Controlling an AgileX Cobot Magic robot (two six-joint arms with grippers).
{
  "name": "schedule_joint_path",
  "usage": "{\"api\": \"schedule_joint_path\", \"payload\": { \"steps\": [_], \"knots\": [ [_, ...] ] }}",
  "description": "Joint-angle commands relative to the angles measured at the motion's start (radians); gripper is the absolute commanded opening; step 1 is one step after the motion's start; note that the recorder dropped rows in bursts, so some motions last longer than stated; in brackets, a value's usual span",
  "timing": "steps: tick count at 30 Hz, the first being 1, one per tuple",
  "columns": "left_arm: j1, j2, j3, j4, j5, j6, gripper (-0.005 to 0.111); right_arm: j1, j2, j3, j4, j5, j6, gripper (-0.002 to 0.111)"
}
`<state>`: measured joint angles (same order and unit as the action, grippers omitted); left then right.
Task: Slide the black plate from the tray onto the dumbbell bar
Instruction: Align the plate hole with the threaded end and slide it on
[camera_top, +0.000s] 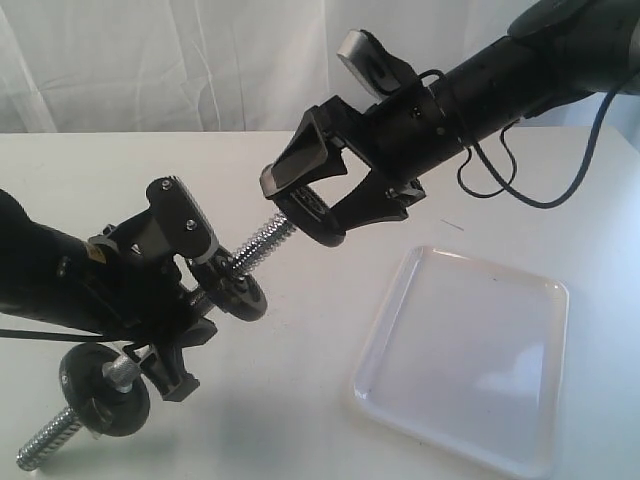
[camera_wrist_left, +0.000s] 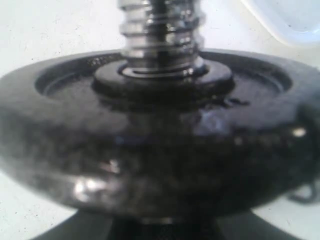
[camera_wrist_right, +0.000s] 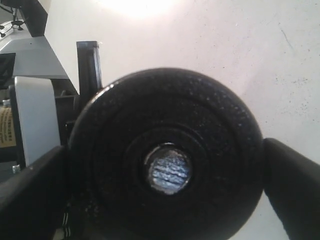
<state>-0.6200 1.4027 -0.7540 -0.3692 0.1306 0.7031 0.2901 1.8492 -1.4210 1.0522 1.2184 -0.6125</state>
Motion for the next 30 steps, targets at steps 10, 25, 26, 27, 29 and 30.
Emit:
{"api": "schedule_joint_path", "payload": {
  "steps": [10, 25, 26, 27, 29, 30],
  "knots": [
    [-0.010, -0.053, -0.037, -0.040, -0.162, 0.010, 0.000, 0.037, -0.009, -0.013, 0.115, 0.003, -0.014, 0.000],
    [-0.010, -0.053, -0.037, -0.040, -0.162, 0.010, 0.000, 0.039, -0.009, -0.013, 0.128, 0.003, -0.055, 0.103],
    [-0.010, -0.053, -0.037, -0.040, -0.162, 0.010, 0.000, 0.039, -0.009, -0.013, 0.128, 0.003, -0.058, 0.105],
    [-0.010, -0.053, -0.037, -0.040, -0.162, 0.010, 0.000, 0.039, -0.012, -0.013, 0.134, 0.003, -0.058, 0.105],
    [-0.010, -0.053, -0.037, -0.040, -0.162, 0.010, 0.000, 0.039, -0.018, -0.015, 0.143, 0.003, -0.058, 0.105],
    [-0.010, -0.053, -0.037, -0.040, -0.162, 0.010, 0.000, 0.039, -0.022, -0.015, 0.150, 0.003, -0.066, 0.105]
  ]
}}
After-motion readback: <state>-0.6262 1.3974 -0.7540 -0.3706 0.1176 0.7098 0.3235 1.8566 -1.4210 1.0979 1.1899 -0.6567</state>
